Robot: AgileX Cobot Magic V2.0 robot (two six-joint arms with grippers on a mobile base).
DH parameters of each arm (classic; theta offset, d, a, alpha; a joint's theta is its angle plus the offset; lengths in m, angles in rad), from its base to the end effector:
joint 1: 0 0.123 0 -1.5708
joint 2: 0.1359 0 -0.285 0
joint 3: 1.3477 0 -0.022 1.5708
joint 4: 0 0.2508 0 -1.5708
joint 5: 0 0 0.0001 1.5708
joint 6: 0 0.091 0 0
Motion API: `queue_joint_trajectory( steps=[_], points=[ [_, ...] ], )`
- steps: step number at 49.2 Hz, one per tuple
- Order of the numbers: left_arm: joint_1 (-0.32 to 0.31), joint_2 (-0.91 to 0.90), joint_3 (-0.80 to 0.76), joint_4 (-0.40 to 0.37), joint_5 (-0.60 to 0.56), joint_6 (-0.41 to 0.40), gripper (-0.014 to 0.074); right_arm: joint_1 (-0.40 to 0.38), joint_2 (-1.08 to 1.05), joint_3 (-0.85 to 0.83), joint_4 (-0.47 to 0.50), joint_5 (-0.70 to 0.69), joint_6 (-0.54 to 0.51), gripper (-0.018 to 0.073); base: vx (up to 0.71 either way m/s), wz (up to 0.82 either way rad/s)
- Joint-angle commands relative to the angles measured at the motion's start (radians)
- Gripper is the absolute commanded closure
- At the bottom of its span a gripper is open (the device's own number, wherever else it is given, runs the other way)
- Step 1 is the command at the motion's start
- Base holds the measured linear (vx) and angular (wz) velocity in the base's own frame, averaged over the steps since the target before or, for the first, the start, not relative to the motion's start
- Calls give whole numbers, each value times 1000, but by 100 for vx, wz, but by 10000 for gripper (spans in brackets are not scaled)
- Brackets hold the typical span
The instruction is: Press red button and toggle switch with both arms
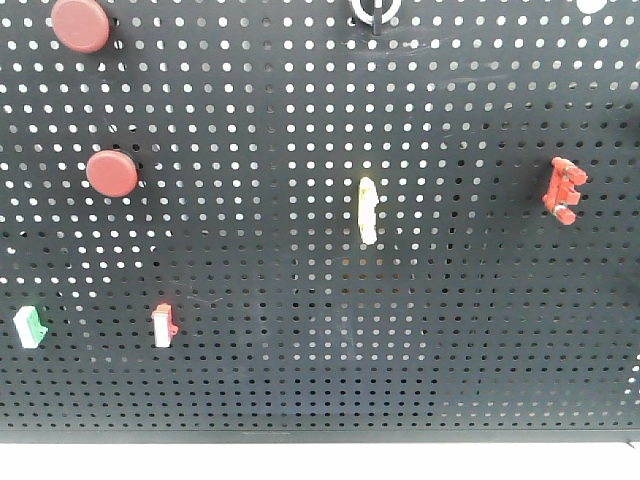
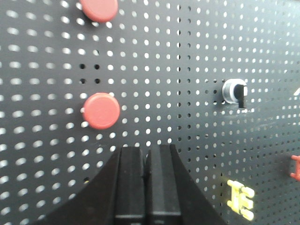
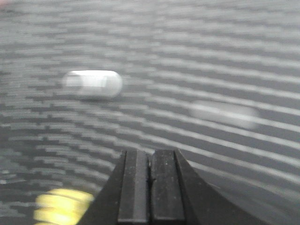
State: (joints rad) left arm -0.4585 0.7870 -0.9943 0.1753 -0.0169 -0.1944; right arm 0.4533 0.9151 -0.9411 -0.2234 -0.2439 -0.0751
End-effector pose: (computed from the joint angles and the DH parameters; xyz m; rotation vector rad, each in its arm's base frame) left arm 0.1329 -0.0659 0.4719 0.2794 1.2393 -0.4141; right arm 0.1691 0.0878 0.4517 -0.4882 1.1201 0.1733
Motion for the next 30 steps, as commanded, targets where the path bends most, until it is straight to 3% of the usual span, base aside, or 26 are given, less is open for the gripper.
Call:
queue_joint_trajectory(
  steps=[1, 19, 30],
  points=[
    [-4, -11, -25, -1, -77, -4, 594, 74, 104, -129, -8, -73, -45, 563, 0, 0],
    [-4, -13, -25, -1, -77, -4, 594, 166, 428, -533, -1, 77, 12, 563, 0, 0],
    [-4, -13, -25, -1, -77, -4, 594, 172, 506, -647, 9, 131, 11, 563, 0, 0]
  ],
)
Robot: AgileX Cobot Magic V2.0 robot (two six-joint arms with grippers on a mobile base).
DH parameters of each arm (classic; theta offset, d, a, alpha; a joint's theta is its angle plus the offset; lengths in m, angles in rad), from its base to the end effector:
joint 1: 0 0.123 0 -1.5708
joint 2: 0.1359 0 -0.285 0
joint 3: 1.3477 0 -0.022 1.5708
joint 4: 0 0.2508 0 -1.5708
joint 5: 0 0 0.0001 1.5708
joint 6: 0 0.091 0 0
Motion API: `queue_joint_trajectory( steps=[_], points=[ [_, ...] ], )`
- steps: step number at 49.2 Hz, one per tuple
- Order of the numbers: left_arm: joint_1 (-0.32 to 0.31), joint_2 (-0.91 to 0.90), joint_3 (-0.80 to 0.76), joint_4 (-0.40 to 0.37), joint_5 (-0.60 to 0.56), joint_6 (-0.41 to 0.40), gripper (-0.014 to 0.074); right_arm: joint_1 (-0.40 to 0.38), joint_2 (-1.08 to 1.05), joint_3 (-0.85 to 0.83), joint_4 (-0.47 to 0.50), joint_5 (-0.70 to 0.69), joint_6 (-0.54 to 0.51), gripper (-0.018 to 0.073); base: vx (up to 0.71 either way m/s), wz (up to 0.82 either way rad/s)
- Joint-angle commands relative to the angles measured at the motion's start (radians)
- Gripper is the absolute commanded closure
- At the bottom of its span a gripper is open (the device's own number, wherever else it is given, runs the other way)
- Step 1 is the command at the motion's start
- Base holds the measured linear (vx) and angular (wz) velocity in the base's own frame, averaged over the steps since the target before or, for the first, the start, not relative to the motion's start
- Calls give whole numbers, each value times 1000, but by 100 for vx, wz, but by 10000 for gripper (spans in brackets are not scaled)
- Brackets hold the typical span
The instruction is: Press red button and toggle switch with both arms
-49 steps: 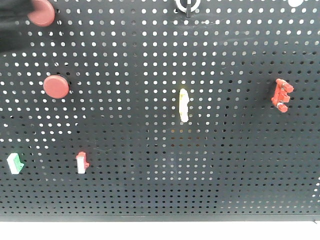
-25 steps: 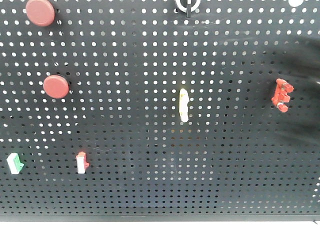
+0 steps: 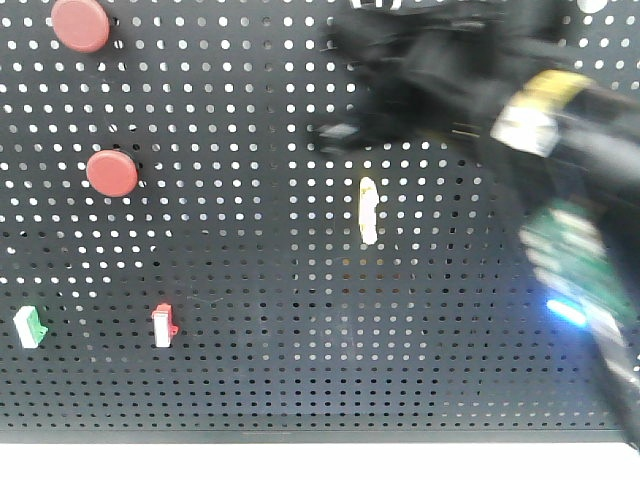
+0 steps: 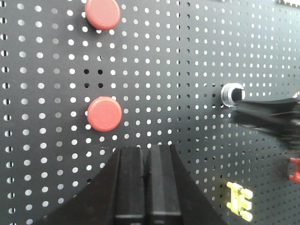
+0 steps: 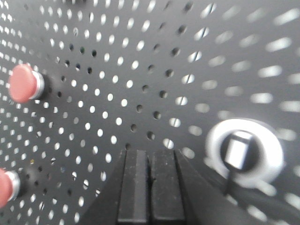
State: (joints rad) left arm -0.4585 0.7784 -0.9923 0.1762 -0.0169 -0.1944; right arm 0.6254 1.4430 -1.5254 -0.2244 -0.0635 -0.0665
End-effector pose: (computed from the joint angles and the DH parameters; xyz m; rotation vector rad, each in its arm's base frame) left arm 0.1304 -0.0646 0.4725 0.2785 1.2327 -0.4141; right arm 0.2704 0.1968 0.4928 -0.6054 1.2012 0.2926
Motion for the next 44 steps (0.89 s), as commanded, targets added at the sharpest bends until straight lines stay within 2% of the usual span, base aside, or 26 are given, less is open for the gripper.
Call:
queue_joint_trajectory(
  steps=[1, 11, 18, 31, 44],
  points=[
    [-4, -5, -27, -2, -77, -4, 594, -1, -19, -67, 16, -37, 3, 563, 0, 0],
    [-4, -5, -27, -2, -77, 2, 594, -32, -18, -67, 21, -30, 3, 563, 0, 0],
    [-4, -5, -27, -2, -78, 2, 594, -74, -23, -67, 24, -30, 47, 563, 0, 0],
    [-4, -5, -27, -2, -77, 3, 594, -74, -38, -67, 18, -24, 43, 563, 0, 0],
    [-4, -5, -27, -2, -79, 3, 594, -110, -100, -66, 18, 48, 44, 563, 0, 0]
  ],
)
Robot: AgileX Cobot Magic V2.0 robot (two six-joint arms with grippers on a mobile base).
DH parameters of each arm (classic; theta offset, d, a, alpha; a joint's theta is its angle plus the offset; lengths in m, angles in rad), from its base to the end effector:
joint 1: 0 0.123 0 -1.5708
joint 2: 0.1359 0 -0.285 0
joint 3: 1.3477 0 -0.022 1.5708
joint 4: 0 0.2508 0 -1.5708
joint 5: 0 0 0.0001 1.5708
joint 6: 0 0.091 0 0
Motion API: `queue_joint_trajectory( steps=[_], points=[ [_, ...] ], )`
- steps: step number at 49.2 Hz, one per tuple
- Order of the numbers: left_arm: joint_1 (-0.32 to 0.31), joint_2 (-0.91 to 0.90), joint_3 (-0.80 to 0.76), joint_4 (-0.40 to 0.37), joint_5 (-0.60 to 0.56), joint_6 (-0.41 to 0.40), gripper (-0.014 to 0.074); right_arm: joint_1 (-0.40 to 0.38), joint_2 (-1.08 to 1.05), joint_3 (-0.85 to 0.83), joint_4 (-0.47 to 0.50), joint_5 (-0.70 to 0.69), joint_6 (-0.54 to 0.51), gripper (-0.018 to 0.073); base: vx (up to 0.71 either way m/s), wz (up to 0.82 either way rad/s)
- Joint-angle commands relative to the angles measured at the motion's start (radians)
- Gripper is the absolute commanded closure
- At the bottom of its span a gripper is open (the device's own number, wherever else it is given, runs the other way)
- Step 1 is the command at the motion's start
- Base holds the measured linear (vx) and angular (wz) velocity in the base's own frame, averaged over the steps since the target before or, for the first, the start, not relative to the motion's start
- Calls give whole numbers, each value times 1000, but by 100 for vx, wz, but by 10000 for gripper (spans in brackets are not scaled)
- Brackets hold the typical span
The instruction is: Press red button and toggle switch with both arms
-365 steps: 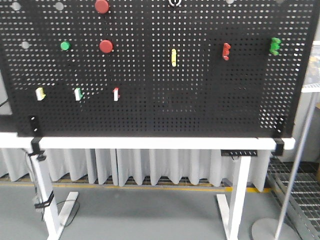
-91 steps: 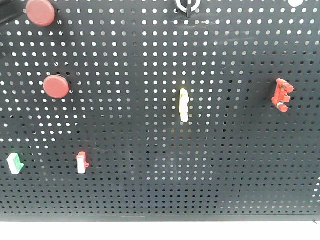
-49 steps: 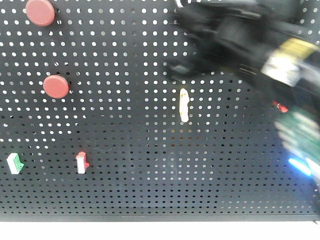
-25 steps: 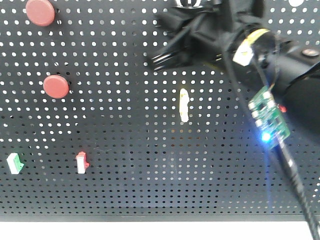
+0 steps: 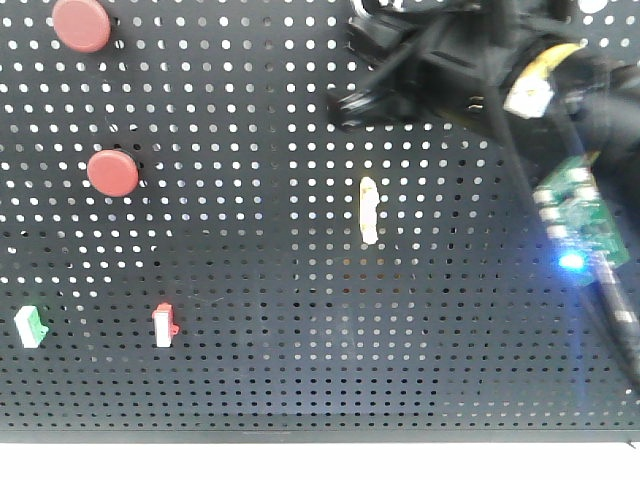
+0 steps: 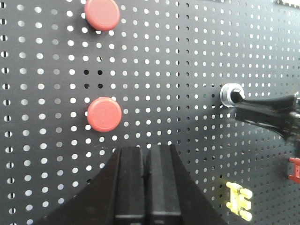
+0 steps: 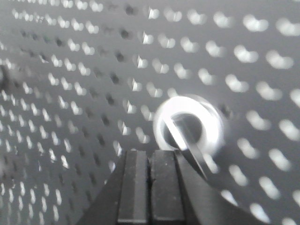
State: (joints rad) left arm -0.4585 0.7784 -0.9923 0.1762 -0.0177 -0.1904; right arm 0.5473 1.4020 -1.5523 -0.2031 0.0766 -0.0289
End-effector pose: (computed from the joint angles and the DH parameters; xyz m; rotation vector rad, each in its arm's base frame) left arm 0.1304 -0.0646 0.4726 0.2809 1.2312 -0.4108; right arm 0.2732 0.1648 0.5029 -0.5245 1.3120 0.2508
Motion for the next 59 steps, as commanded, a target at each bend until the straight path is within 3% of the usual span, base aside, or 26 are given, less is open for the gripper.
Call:
queue_joint_trajectory(
  steps=[1, 17, 38, 59],
  points=[
    [-4, -5, -27, -2, -78, -1, 594, -31, -61, -39, -4, -87, 7, 563, 0, 0],
    [-4, -5, -27, -3, -76, -1, 594, 88, -178, 49, -16, 26, -2, 563, 0, 0],
    [-4, -5, -27, -6, -72, -5, 594, 86, -460, 324, -100, 22, -16, 563, 0, 0],
    [-4, -5, -27, -6, -69, -5, 594, 86, -471, 339, -101, 24, -16, 563, 0, 0]
  ],
)
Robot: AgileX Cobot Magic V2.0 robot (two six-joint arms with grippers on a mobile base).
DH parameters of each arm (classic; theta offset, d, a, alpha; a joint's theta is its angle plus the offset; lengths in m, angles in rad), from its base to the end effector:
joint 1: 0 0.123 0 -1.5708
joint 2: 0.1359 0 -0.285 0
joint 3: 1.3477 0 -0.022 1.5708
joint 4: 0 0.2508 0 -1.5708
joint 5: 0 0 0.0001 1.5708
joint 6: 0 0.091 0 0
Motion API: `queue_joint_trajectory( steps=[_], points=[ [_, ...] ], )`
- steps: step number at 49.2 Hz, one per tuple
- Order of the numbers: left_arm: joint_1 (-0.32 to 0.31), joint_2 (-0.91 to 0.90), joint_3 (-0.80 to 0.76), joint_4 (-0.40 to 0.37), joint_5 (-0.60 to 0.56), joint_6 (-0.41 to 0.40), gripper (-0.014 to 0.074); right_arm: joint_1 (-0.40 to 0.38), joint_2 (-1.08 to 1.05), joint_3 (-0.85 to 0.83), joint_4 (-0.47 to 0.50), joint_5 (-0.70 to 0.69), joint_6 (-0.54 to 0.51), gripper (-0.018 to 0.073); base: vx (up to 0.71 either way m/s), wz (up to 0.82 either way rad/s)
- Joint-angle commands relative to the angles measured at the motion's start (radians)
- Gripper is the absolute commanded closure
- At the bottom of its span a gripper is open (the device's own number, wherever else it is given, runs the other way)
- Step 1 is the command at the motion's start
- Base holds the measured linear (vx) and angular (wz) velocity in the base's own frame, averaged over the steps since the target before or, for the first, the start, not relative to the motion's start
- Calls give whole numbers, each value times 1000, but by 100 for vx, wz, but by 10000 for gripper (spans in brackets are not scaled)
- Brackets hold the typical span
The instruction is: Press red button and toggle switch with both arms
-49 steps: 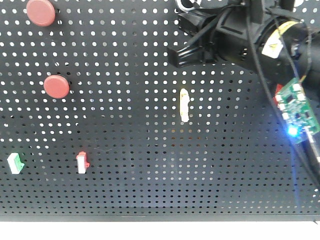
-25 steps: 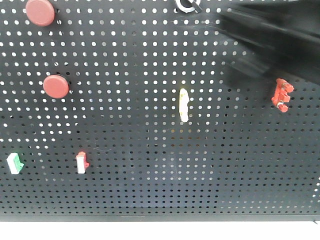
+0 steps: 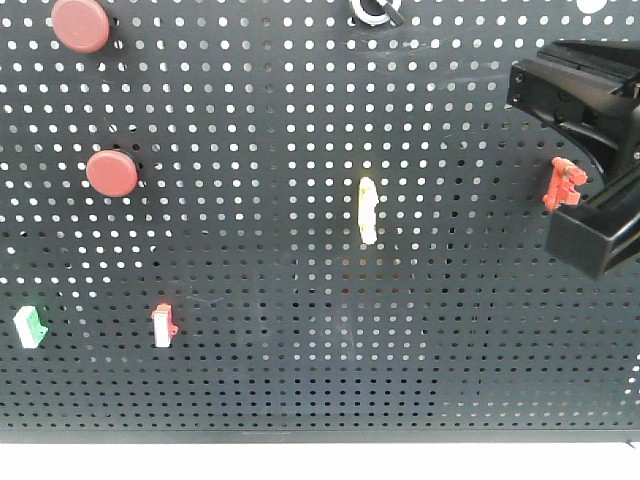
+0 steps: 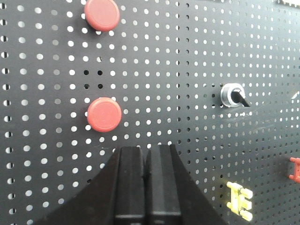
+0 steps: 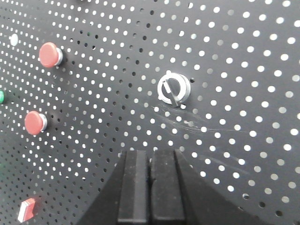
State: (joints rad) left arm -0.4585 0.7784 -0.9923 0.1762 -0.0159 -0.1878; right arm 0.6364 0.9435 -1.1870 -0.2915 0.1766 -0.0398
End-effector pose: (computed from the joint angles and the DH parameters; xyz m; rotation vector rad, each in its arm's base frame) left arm 0.1304 -0.0646 0.4724 0.2826 1.2325 -0.4082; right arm 0.1518 0.1064 0.4910 -0.6172 1.2713 0.2207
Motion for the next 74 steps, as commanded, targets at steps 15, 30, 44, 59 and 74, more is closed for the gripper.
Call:
queue_joint_trajectory(
  steps=[15, 30, 44, 59, 74],
  points=[
    [74, -138, 215, -11, -123, 58, 594, -3, -13, -27, -12, -76, -5, 563, 0, 0],
    [376, -576, 820, -66, -125, 149, 594, -3, -13, -27, -12, -78, -5, 563, 0, 0],
    [422, -796, 1053, -84, -61, 154, 594, -3, -13, -27, -12, -75, -5, 563, 0, 0],
    [421, -807, 1056, -85, -30, 154, 594, -3, -13, -27, -12, -70, -5, 563, 0, 0],
    [421, -806, 1055, -85, -29, 154, 594, -3, -13, -27, -12, -70, -5, 563, 0, 0]
  ],
)
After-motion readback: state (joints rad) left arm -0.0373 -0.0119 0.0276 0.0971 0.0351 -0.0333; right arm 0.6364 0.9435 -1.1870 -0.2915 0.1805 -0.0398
